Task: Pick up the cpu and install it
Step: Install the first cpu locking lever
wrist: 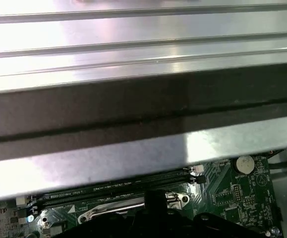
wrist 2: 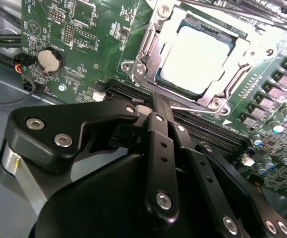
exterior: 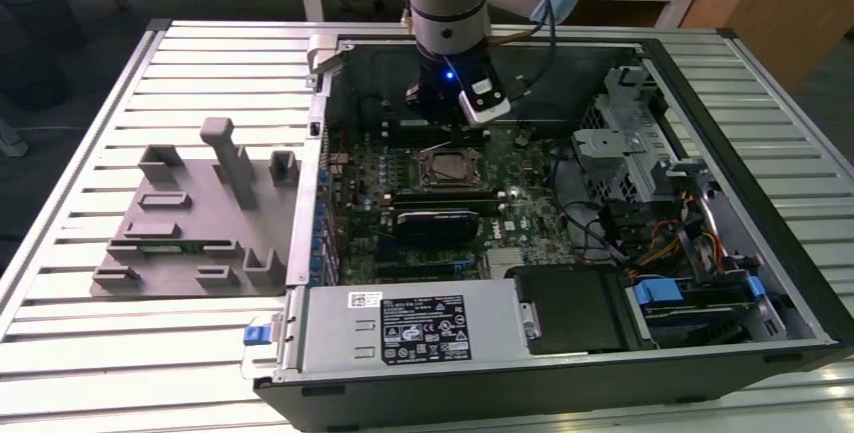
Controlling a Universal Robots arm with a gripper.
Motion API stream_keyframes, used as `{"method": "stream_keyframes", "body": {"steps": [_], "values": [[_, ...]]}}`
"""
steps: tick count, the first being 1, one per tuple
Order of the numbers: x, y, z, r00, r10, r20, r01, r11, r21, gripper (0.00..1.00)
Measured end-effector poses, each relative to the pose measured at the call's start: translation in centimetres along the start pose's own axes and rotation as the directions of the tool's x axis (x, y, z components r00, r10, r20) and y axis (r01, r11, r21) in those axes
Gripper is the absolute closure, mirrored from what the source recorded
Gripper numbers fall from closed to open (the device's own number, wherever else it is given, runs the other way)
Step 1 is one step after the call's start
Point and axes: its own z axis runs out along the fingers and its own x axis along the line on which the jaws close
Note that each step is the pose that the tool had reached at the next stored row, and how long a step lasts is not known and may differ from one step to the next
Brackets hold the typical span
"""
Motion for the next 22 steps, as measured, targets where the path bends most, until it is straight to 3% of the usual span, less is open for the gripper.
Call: {"method": "stream_keyframes", "body": {"steps": [5, 10, 17, 22], "values": [[0.39, 0.13, 0.20, 0.9999, 0.015, 0.0070, -0.015, 0.9999, 0.0014, 0.89], [0.46, 0.16, 0.43, 0.9975, 0.069, 0.0155, -0.069, 0.9976, 0.0086, 0.89], [0.88, 0.47, 0.65, 0.9941, 0.106, 0.0213, -0.107, 0.9942, 0.0133, 0.89], [1.00, 0.63, 0.83, 0.9887, 0.147, 0.0279, -0.148, 0.9888, 0.0181, 0.89]]}}
